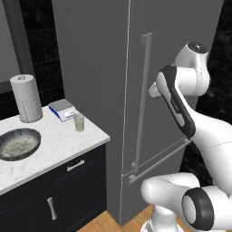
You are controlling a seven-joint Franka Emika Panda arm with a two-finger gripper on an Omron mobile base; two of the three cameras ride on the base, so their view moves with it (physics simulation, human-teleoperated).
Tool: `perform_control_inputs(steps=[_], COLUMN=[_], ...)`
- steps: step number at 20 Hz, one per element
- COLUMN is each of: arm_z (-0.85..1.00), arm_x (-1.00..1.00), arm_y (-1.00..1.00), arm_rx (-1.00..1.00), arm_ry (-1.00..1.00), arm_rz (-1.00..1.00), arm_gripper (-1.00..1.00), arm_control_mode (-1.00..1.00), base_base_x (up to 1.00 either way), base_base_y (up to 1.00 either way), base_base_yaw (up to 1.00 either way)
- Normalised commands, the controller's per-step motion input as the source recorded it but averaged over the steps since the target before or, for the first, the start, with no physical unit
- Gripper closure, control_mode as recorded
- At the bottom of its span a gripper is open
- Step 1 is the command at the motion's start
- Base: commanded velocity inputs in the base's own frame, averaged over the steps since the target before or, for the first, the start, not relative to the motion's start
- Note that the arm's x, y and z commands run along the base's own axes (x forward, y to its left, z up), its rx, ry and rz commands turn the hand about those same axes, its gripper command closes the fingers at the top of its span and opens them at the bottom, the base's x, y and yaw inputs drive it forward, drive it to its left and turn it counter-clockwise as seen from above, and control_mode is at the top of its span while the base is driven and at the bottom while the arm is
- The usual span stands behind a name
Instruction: Grab a lemon wedge from the fridge and one ice cube from the ice bowl, and put them in the glass of lemonade.
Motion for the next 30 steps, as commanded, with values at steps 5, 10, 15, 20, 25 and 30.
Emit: perform_control_inputs(steps=[5,10,15,20,25,30], arm_z=[0.04,0.02,0.0,0.0,0.0,0.0], arm_x=[0.15,0.15,0.45,0.56,0.44,0.47], arm_y=[0.0,0.03,0.45,0.33,-0.19,-0.08], arm_rx=[0.07,0.08,0.0,0.01,0.1,0.04], arm_ry=[-0.14,-0.15,-0.01,0.0,0.0,0.08], arm_rz=[0.07,0.1,0.06,0.07,0.12,0.12], arm_gripper=[-1.0,-1.0,-1.0,-1.0,-1.0,-1.0], arm_control_mode=[-1.0,-1.0,-1.0,-1.0,-1.0,-1.0], base_base_x=[0.0,0.0,0.0,0.0,0.0,0.0], base_base_y=[0.0,0.0,0.0,0.0,0.0,0.0], base_base_yaw=[0.0,0.0,0.0,0.0,0.0,0.0])
